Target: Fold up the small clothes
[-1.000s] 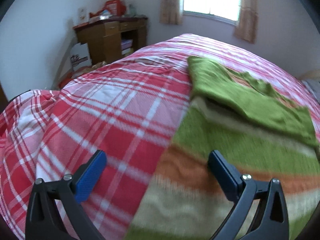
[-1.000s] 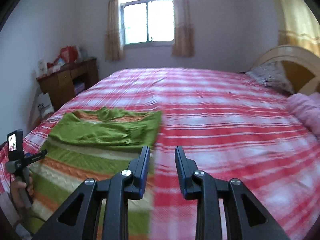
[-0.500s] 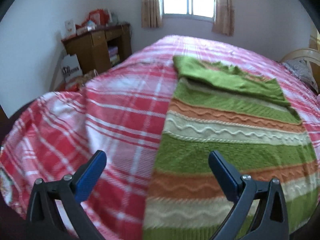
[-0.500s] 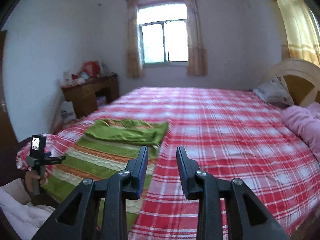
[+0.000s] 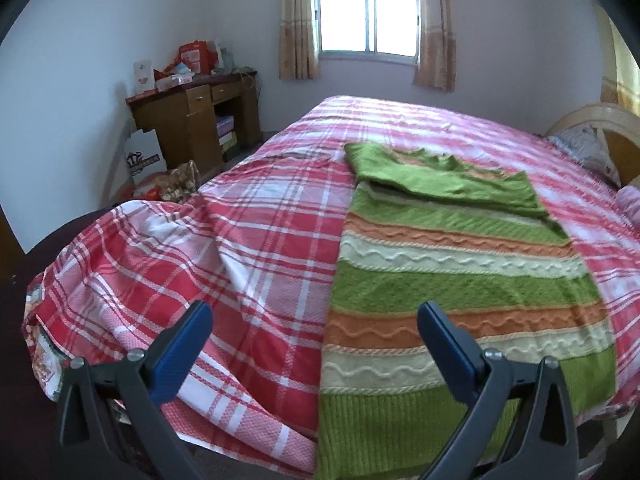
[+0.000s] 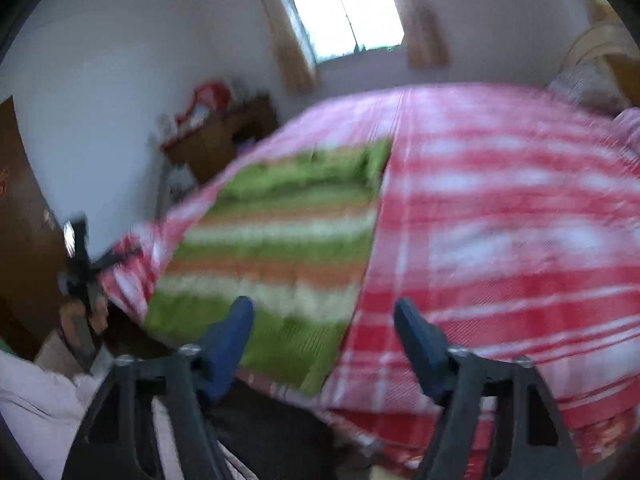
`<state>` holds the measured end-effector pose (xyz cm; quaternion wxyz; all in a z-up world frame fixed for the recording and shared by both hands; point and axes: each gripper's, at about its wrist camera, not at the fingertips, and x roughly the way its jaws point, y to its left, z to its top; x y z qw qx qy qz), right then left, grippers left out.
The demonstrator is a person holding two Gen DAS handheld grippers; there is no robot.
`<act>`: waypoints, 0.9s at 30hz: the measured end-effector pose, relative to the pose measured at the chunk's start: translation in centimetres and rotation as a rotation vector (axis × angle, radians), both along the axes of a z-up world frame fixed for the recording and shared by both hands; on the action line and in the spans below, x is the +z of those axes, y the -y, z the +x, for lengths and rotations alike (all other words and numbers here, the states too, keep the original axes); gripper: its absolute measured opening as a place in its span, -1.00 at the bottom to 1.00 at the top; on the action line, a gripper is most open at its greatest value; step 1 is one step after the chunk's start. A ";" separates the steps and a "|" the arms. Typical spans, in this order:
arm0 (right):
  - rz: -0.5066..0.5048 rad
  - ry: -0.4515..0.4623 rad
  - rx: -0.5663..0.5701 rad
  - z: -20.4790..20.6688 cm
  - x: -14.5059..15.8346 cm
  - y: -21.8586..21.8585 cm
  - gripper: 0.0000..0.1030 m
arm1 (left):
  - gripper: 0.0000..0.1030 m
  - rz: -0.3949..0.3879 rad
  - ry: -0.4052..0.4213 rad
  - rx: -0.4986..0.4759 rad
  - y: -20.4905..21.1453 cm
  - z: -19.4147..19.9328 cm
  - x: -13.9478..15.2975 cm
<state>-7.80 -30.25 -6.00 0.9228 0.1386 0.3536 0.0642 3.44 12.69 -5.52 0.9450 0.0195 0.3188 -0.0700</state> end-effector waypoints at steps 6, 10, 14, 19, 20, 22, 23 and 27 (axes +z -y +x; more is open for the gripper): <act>-0.019 -0.192 0.041 3.2 -6.3 -2.5 0.13 | 1.00 -0.024 0.020 0.026 -1.0 -0.1 0.3; -0.028 -0.194 0.052 3.2 -7.4 -3.1 0.08 | 1.00 -0.039 0.005 0.039 -1.5 0.1 -0.4; 0.026 -0.254 0.100 3.9 -7.4 -3.5 -0.51 | 1.00 -0.048 -0.007 0.050 -1.7 0.2 -0.8; 0.122 -0.293 0.099 4.9 -8.5 -3.0 -0.51 | 1.00 -0.055 0.010 0.051 -2.1 -0.1 -0.4; 0.144 -0.298 0.094 5.1 -8.5 -2.7 -0.51 | 1.00 -0.055 0.012 0.053 -2.2 -0.1 -0.2; 0.153 -0.305 0.088 5.1 -8.2 -2.5 -0.65 | 1.00 -0.055 0.021 0.061 -2.5 -0.2 0.0; 0.126 -0.307 0.087 5.1 -7.9 -2.6 -0.88 | 1.00 -0.056 0.022 0.063 -2.6 -0.1 0.1; 0.289 -0.263 0.140 5.1 -5.8 -2.4 -0.88 | 1.00 -0.067 0.024 0.080 -3.2 0.2 0.3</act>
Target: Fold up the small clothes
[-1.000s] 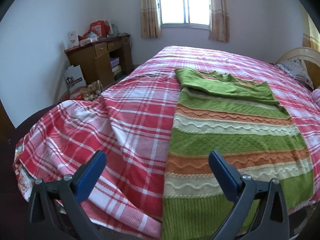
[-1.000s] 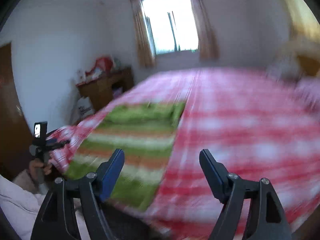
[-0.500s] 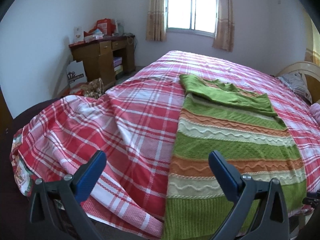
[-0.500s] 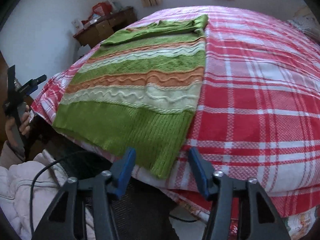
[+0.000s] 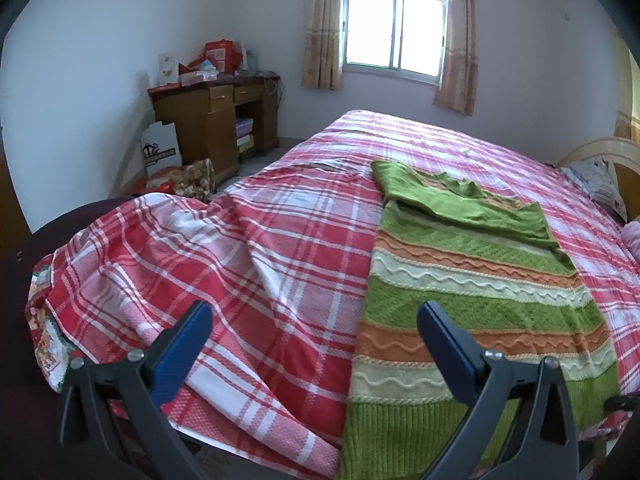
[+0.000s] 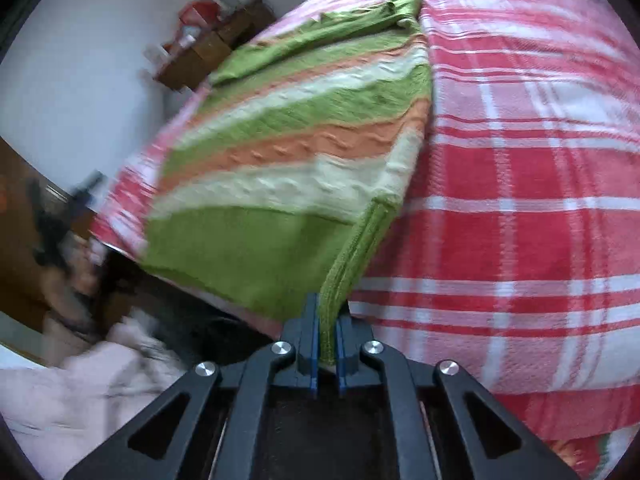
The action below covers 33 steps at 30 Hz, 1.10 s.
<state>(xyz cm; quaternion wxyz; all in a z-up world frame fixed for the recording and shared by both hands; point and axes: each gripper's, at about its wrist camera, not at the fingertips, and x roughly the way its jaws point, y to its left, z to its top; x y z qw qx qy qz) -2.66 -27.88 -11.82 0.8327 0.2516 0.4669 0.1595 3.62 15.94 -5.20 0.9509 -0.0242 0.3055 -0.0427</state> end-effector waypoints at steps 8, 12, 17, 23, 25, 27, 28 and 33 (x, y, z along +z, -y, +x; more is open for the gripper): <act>0.122 0.206 -0.047 6.9 7.3 1.9 -0.88 | 1.00 0.002 0.020 0.037 -1.7 0.2 0.6; 0.127 0.220 -0.167 12.0 7.2 4.1 -0.88 | 1.00 0.012 0.015 0.042 -2.5 0.6 0.3; 0.084 0.118 -0.299 16.6 2.3 6.1 -0.89 | 1.00 0.013 -0.020 0.004 -2.8 1.1 -0.9; 0.032 0.077 -0.298 16.5 -0.3 5.5 -0.88 | 1.00 0.013 -0.061 -0.164 -0.6 2.2 -2.1; 0.014 0.089 -0.291 16.1 0.0 5.3 -0.88 | 1.00 -0.006 -0.066 -0.222 1.0 3.3 -2.1; -0.012 0.101 -0.286 15.8 0.5 5.0 -0.88 | 1.00 -0.037 -0.065 -0.275 2.4 4.5 -2.1; -0.023 0.108 -0.281 15.6 0.8 4.7 -0.87 | 1.00 -0.048 -0.066 -0.290 3.1 5.1 -2.3; -0.034 0.122 -0.291 15.7 1.2 4.5 -0.84 | 0.48 -0.112 -0.175 -0.326 5.4 8.9 -4.8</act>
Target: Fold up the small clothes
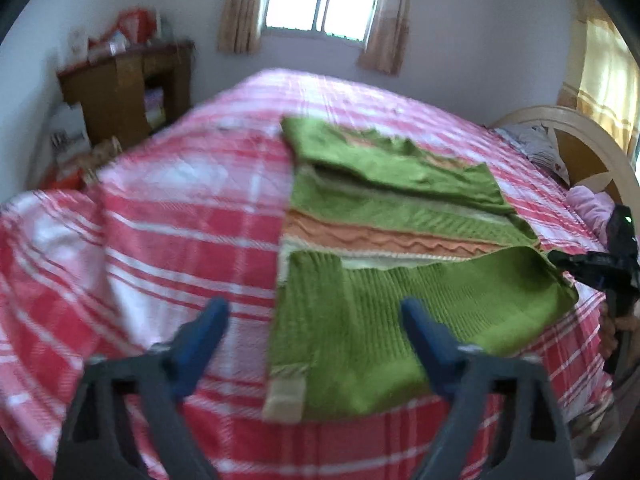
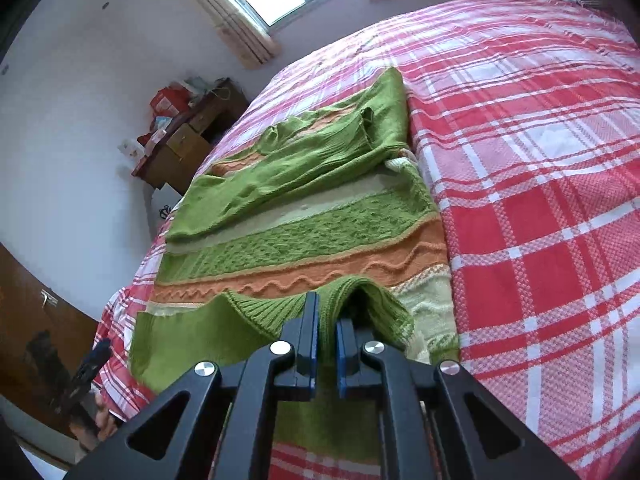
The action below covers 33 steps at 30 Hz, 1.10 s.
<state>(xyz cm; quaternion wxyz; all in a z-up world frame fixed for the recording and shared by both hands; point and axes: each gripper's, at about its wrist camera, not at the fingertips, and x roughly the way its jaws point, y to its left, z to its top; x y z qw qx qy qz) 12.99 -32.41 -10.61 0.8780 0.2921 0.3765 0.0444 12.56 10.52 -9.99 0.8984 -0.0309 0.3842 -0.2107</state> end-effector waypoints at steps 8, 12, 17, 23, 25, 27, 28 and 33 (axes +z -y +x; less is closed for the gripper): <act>0.027 0.202 -0.067 -4.7 3.6 0.2 0.48 | -0.48 -0.031 -0.003 0.008 0.0 -0.7 -1.2; 0.037 0.242 -0.122 -6.5 4.5 1.4 0.48 | -0.54 -0.030 0.041 0.005 -0.5 -1.7 -0.8; 0.098 0.205 -0.168 -7.2 3.0 2.7 0.48 | -0.54 0.023 0.126 0.035 -0.4 -2.5 0.3; 0.152 0.166 -0.177 -7.1 1.1 3.0 0.48 | -0.19 0.068 0.129 -0.014 0.9 -1.2 -0.2; 0.157 0.164 -0.176 -7.0 0.9 3.1 0.48 | -0.09 0.088 0.120 0.027 1.0 -0.5 -0.6; 0.145 0.161 -0.177 -6.9 1.0 3.0 0.48 | -0.09 0.068 0.115 0.033 0.8 -0.3 -0.5; 0.139 0.159 -0.176 -6.9 1.0 3.0 0.48 | -0.09 0.060 0.117 0.025 0.8 -0.3 -0.4; 0.134 0.144 -0.178 -6.6 0.8 3.0 0.48 | -0.09 0.069 0.109 0.007 1.1 -0.4 -0.6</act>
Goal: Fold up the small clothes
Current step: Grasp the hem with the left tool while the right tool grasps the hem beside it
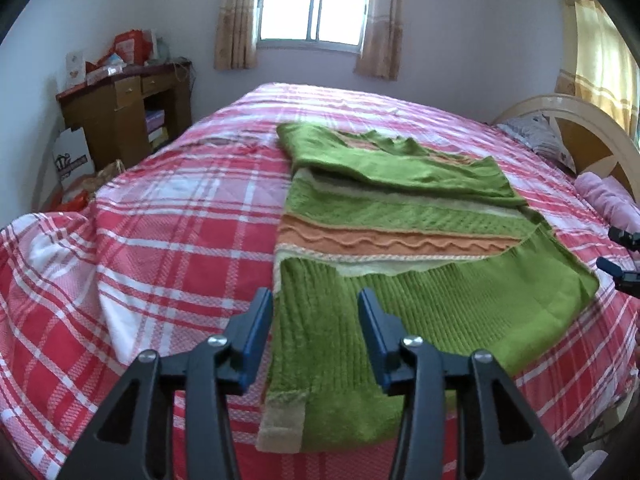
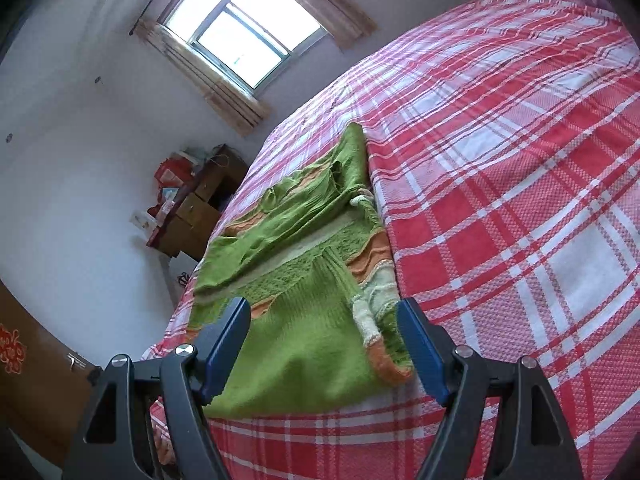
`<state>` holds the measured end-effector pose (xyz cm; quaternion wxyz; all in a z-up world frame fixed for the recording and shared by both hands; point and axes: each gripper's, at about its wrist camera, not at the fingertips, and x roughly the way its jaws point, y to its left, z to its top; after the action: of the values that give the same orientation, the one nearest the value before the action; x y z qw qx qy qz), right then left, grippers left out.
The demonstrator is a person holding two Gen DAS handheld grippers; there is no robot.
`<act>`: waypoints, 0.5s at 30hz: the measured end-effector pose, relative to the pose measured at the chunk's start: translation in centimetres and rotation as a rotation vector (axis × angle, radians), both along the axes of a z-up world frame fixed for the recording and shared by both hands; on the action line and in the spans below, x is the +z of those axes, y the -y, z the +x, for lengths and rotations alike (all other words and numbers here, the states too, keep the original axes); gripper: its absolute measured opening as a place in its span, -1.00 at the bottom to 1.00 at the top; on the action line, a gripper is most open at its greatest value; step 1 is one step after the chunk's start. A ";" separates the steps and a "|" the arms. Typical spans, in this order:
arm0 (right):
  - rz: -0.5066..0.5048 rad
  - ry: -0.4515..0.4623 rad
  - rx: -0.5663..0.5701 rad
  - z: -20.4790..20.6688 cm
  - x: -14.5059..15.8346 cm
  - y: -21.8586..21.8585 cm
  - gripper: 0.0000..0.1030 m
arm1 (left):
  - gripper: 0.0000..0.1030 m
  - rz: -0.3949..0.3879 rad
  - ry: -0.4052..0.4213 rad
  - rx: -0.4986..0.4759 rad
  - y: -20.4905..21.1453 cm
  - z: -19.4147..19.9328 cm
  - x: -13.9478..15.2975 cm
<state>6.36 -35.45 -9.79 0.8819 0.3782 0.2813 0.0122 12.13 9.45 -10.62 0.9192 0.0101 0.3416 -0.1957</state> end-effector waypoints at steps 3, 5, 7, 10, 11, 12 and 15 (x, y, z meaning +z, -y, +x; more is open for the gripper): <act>0.013 -0.008 -0.004 0.2 -0.2 0.2 0.48 | -0.60 0.004 -0.014 0.006 0.2 0.1 -0.5; 0.012 -0.012 -0.006 0.2 -0.3 0.2 0.48 | -0.82 -0.011 0.022 -0.007 0.1 -0.6 -0.3; 0.009 -0.015 -0.007 0.2 -0.3 0.3 0.48 | -0.82 -0.008 0.072 -0.021 0.3 -1.4 0.2; 0.010 -0.016 -0.013 0.1 -0.4 0.5 0.48 | -0.82 0.008 0.094 -0.094 1.2 -2.0 0.3; 0.012 -0.016 -0.015 0.1 -0.5 0.5 0.48 | -0.82 0.027 0.082 -0.116 1.6 -2.0 -0.1; 0.012 -0.016 -0.016 0.0 -0.5 0.6 0.48 | -0.78 0.044 0.066 -0.120 2.0 -1.8 -0.4; -0.011 -0.023 -0.016 0.0 -0.6 0.5 0.48 | -0.70 0.050 0.020 -0.103 2.2 -1.1 -1.3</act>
<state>6.35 -35.97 -10.38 0.8807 0.3759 0.2883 -0.0008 11.05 7.26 -11.90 0.9106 0.0527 0.3365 -0.2340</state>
